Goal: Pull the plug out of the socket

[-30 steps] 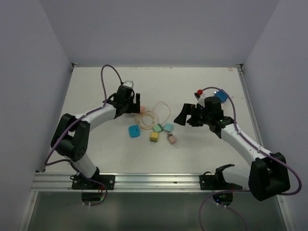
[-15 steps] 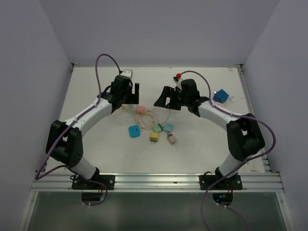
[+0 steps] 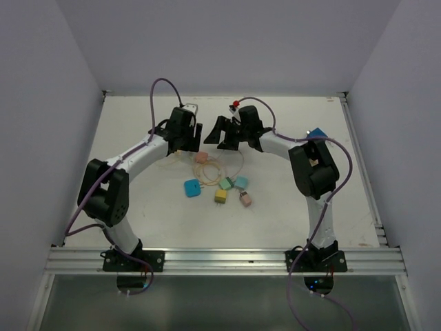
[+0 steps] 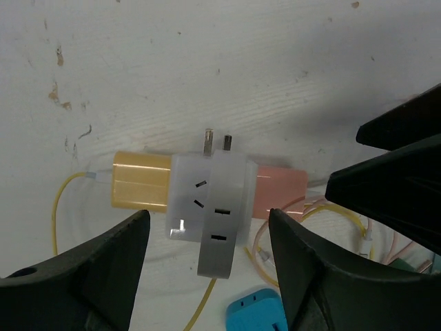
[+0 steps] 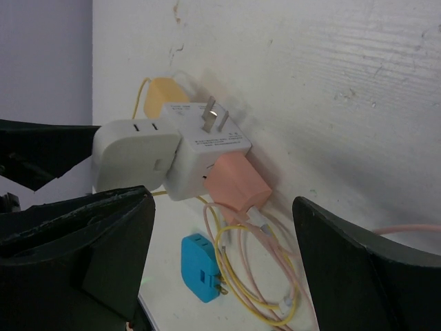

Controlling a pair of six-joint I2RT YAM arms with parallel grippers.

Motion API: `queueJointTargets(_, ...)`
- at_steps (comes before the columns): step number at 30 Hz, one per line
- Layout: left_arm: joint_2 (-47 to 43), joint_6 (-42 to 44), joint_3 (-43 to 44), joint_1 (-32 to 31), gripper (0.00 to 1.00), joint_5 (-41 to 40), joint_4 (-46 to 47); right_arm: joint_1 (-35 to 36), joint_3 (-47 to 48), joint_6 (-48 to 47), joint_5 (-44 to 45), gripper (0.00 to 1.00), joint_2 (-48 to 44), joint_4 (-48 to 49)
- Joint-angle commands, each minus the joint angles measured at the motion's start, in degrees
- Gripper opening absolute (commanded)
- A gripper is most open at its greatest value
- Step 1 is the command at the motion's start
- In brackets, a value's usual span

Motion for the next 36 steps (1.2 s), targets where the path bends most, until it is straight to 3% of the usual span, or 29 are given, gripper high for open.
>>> queueJointTargets(1,1.14,1.21,2.85,-0.05,0.72,-0.06,-0.83,0.31,4.06,2.01,-3.20,0.84,3.36,1.66)
queueJointTargets(8,2.81,0.42,2.68,-0.05,0.51,-0.50,-1.36,1.19,6.53,4.99,-8.03,0.84,8.90,4.82)
queueJointTargets(11,3.08,-0.28,2.41,-0.05,0.49,-0.33,-1.27,1.63,8.03,5.26,-9.35,0.84,11.01,5.09)
queueJointTargets(17,2.82,-1.78,1.19,-0.05,0.33,0.29,-0.30,2.86,8.91,7.46,-11.99,0.84,13.65,9.04)
queueJointTargets(29,0.88,-3.18,-2.51,-0.05,0.31,1.43,3.65,3.65,8.91,9.13,-13.75,0.84,17.34,12.73)
queueJointTargets(36,0.00,-4.23,-3.39,-0.05,0.31,2.39,5.50,3.91,8.03,5.89,-11.38,0.64,17.61,9.94)
